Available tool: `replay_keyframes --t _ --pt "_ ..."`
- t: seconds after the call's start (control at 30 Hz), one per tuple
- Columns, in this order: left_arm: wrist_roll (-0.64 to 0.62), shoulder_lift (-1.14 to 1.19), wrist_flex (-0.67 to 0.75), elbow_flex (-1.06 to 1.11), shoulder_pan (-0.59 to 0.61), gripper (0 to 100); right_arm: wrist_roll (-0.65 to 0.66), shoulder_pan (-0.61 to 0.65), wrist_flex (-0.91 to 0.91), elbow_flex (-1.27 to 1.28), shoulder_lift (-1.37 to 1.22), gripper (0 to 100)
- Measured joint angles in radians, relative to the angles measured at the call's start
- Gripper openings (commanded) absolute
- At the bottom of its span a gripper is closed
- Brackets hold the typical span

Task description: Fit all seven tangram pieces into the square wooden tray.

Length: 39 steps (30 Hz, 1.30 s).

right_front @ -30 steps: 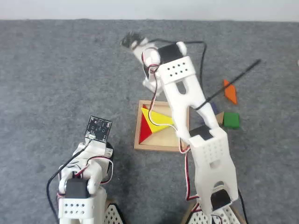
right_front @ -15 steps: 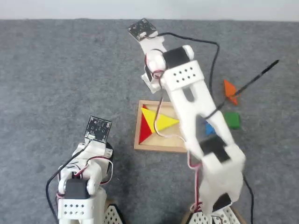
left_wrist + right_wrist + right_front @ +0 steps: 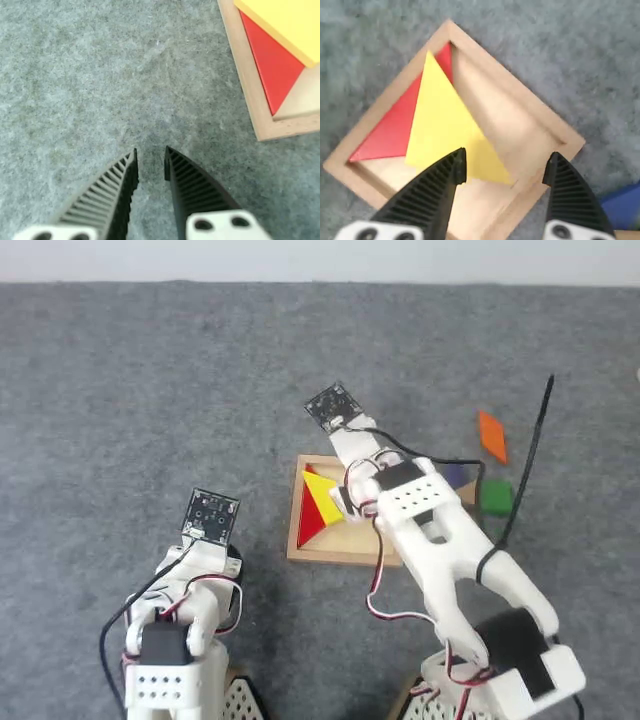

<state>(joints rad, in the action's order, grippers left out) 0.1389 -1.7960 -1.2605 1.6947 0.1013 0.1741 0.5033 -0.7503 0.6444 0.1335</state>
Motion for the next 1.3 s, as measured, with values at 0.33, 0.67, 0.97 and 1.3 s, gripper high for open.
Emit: replay_keyframes --t 0.33,0.67,0.97,1.3 --pt "0.000 0.000 0.000 0.000 0.000 9 -0.075 0.000 0.069 0.006 0.006 25.2" --pt "0.000 0.000 0.000 0.000 0.000 9 -0.063 -0.011 0.120 -0.021 -0.158 25.2" --pt "0.000 0.000 0.000 0.000 0.000 9 -0.017 -0.014 0.126 -0.072 -0.206 25.2" --pt "0.000 0.000 0.000 0.000 0.000 9 -0.014 -0.072 0.028 -0.153 -0.204 25.2"
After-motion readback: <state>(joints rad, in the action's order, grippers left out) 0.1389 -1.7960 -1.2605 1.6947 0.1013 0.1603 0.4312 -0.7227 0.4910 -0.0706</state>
